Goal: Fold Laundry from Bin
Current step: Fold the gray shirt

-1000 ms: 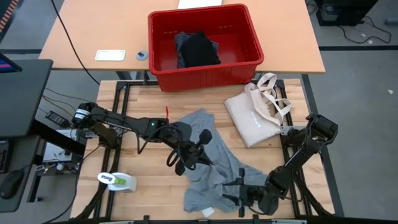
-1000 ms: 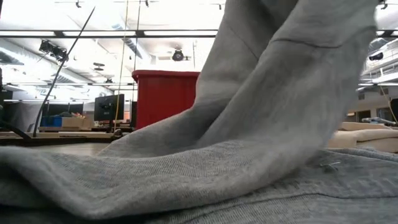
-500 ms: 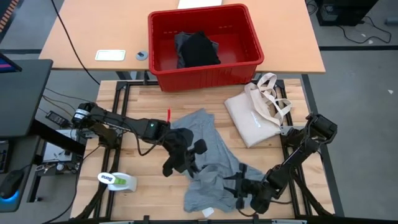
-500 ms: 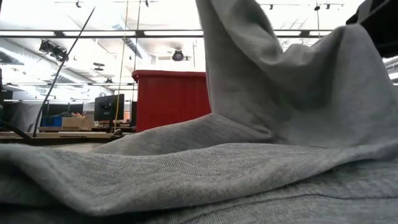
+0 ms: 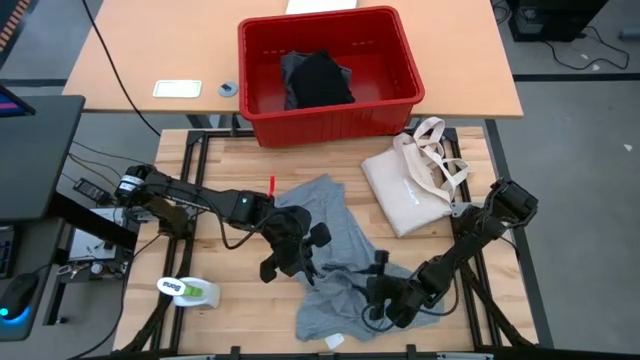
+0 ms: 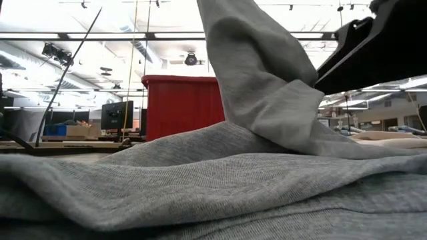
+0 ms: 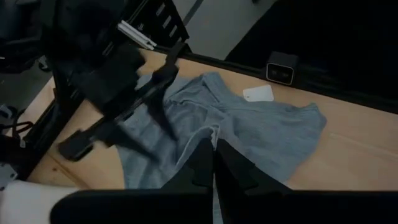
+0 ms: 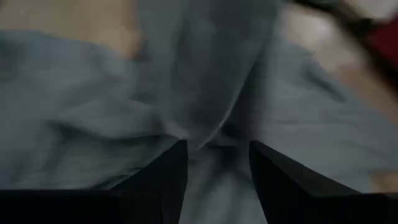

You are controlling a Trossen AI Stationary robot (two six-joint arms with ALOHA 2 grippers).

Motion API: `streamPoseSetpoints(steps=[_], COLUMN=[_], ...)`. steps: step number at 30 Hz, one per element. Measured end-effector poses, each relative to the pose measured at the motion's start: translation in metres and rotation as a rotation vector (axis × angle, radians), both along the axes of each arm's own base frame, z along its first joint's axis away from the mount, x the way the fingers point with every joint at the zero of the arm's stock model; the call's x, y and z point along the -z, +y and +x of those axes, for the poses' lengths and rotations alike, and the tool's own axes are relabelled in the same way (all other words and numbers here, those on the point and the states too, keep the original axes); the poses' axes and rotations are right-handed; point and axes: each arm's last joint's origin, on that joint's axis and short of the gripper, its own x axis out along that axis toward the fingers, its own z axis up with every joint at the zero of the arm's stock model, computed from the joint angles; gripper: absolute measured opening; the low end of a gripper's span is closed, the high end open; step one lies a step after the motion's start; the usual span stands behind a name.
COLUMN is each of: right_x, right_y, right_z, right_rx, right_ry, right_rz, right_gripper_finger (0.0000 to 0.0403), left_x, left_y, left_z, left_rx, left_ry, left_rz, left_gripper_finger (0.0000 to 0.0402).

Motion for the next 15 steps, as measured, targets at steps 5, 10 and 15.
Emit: streamPoseSetpoints(steps=[5,10,15], right_x=[-0.0013,-0.003,-0.0015], right_y=[-0.0007,0.0036,0.0048], right_z=[0.0045,0.0025,0.0018], right_rx=[-0.05,-0.065,-0.047], right_ry=[0.012,-0.01,-0.013], right_rz=[0.016,-0.011,0.031], right_gripper_finger=[0.018,0.0176,0.0174], left_x=[-0.0002,-0.0001,0.0001], left_y=[0.0002,0.0003,0.0007], left_z=[0.0003,0.0003,0.0004], left_rx=[-0.004,-0.02,-0.033], left_ry=[-0.003,0.009,0.009], left_rz=[0.003,-0.01,-0.002], left_gripper_finger=[0.0009,0.0009,0.0009])
